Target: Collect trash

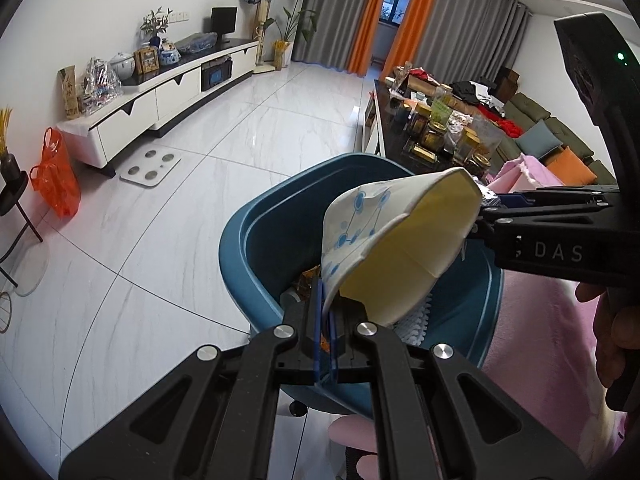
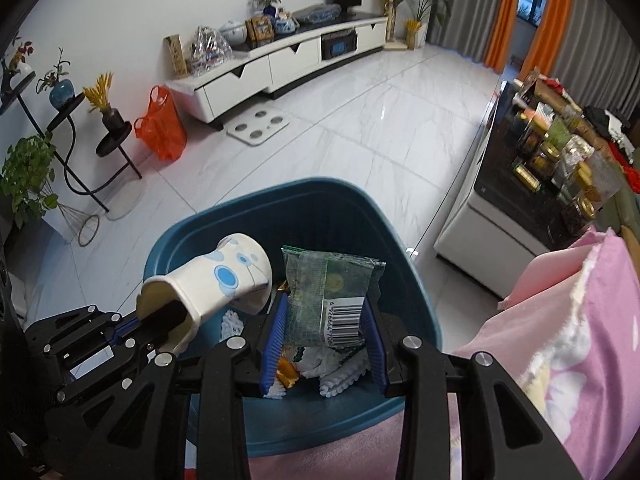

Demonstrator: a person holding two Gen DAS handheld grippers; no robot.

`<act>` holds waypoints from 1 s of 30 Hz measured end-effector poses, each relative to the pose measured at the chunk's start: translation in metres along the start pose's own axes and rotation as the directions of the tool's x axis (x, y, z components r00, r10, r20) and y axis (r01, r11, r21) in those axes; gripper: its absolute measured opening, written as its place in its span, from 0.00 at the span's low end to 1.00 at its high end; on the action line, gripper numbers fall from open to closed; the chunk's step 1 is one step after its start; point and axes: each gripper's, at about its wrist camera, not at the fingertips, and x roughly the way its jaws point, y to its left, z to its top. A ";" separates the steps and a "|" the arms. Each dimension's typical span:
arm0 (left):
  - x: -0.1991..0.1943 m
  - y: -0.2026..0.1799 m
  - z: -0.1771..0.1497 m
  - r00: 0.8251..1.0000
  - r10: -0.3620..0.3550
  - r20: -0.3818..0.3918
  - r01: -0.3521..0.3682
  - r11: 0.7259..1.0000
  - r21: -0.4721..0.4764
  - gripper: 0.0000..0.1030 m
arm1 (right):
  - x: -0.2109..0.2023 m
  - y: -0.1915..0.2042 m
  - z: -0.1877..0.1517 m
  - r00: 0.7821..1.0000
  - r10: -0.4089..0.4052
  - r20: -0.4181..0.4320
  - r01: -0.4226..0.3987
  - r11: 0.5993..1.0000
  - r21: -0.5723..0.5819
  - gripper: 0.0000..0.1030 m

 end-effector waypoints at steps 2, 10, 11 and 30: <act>0.007 0.001 0.000 1.000 0.003 -0.009 -0.003 1.000 -0.006 0.03 | 0.005 0.001 0.001 1.000 -0.002 -0.018 0.002 1.000 -0.005 0.34; 0.016 0.002 0.004 1.000 0.004 -0.011 -0.004 1.000 -0.021 0.12 | 0.018 0.002 0.005 0.998 0.003 -0.068 -0.003 1.000 -0.006 0.37; 0.014 0.004 0.004 1.000 0.004 -0.005 -0.004 1.000 -0.025 0.16 | 0.019 0.002 0.005 0.997 0.004 -0.072 -0.005 1.000 -0.004 0.39; -0.072 0.038 0.012 0.988 0.047 0.145 -0.033 0.995 -0.097 0.88 | -0.021 -0.003 0.003 1.000 -0.010 0.014 0.009 0.999 0.034 0.72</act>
